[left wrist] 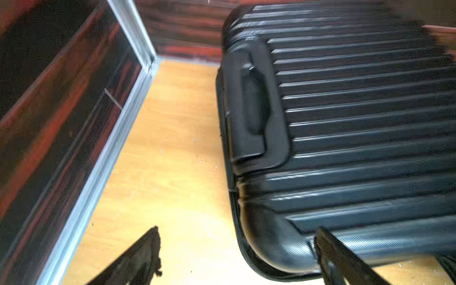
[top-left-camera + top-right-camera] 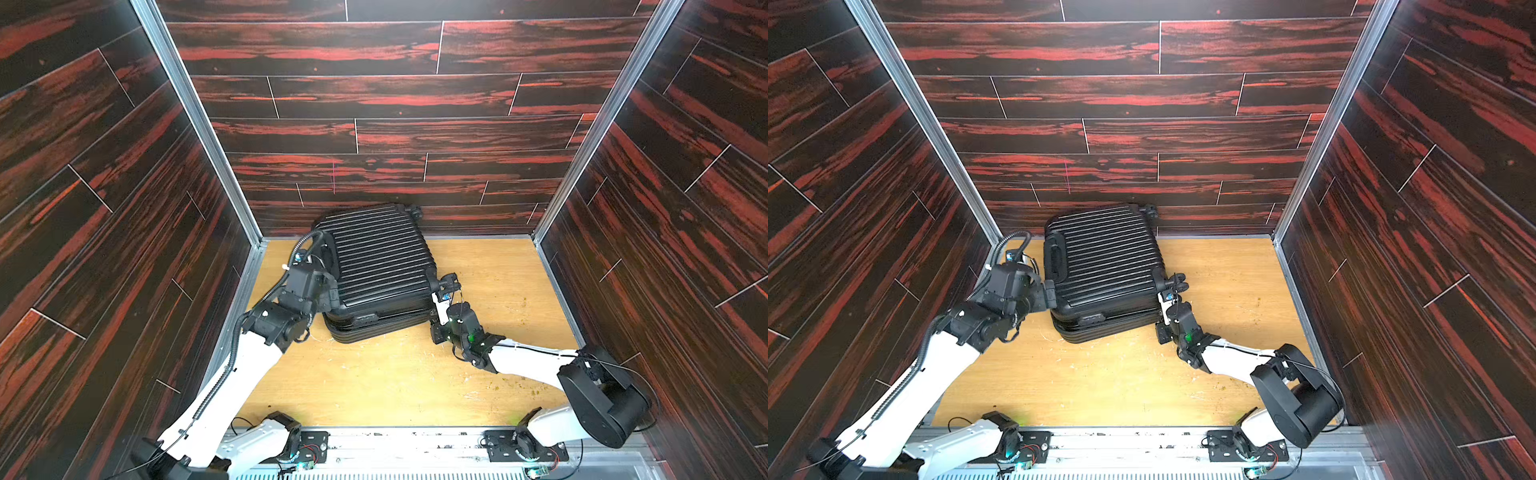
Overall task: Close the suitcase zippers
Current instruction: Adjust the suitcase at the center of the board.
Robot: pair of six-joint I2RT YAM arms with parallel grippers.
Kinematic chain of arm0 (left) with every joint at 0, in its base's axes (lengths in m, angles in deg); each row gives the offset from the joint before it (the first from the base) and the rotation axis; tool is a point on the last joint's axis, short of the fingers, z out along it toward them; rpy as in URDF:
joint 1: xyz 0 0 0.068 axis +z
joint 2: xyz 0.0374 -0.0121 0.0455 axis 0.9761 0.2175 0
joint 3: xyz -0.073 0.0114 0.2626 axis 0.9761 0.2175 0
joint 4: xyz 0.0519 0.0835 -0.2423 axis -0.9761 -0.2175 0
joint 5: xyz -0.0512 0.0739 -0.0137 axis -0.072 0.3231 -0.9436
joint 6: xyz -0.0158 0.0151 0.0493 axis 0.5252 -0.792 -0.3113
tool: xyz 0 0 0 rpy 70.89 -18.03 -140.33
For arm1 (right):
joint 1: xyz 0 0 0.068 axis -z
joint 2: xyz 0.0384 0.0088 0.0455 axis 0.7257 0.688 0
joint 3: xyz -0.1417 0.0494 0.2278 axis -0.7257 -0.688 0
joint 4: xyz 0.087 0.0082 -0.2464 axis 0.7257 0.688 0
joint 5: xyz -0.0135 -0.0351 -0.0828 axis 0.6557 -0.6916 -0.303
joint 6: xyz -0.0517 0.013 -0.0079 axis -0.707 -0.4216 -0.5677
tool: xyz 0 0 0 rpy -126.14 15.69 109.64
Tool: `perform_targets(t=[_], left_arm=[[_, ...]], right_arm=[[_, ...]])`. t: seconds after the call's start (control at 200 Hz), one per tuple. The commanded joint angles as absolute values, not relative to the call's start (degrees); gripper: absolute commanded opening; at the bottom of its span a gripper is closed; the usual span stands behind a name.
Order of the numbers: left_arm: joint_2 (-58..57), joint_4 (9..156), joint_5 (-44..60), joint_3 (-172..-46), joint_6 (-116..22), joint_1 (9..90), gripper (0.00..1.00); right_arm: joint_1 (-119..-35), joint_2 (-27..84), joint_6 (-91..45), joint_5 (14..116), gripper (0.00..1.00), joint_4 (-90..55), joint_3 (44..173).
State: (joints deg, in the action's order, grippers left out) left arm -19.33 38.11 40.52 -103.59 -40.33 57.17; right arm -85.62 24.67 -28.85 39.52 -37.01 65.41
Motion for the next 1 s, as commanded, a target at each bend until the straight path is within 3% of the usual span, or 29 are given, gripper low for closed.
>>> perform_targets(t=[0.0, 0.22, 0.341, 0.556, 0.591, 0.772, 0.827, 0.897, 0.992], left_arm=[[-14.1, 36.3, 32.3, -107.2, -37.0, 62.6, 0.98], [0.1, 35.3, 25.9, -117.6, -37.8, 67.1, 0.86], [6.8, 36.6, 23.6, -121.2, -37.4, 70.2, 0.64], [16.0, 36.8, 15.9, -128.1, -37.9, 73.3, 0.59], [18.0, 37.0, 15.7, -128.7, -37.7, 73.4, 0.54], [22.7, 36.7, 12.2, -132.1, -37.7, 73.9, 0.53], [23.7, 36.9, 11.3, -132.7, -36.9, 73.9, 0.46], [24.6, 36.0, 10.9, -133.7, -35.7, 73.9, 0.31], [23.8, 33.8, 14.0, -134.7, -33.7, 73.9, 0.30]], right_arm=[[-85.8, 24.5, -29.2, 43.0, 0.02, -37.7, 65.2], [-85.6, 24.8, -29.0, 43.9, 0.02, -37.8, 65.3], [-85.6, 24.9, -28.9, 44.4, 0.02, -37.7, 65.4], [-85.7, 24.5, -29.0, 44.5, 0.02, -37.2, 65.7], [-85.6, 24.5, -28.9, 44.5, 0.02, -37.1, 65.7], [-85.5, 24.5, -29.0, 44.5, 0.02, -37.2, 65.9], [-85.5, 24.6, -29.1, 44.4, 0.02, -37.2, 65.9], [-85.3, 24.3, -29.1, 44.2, 0.02, -37.2, 65.7], [-85.0, 23.2, -29.3, 44.1, 0.03, -37.2, 65.1]])
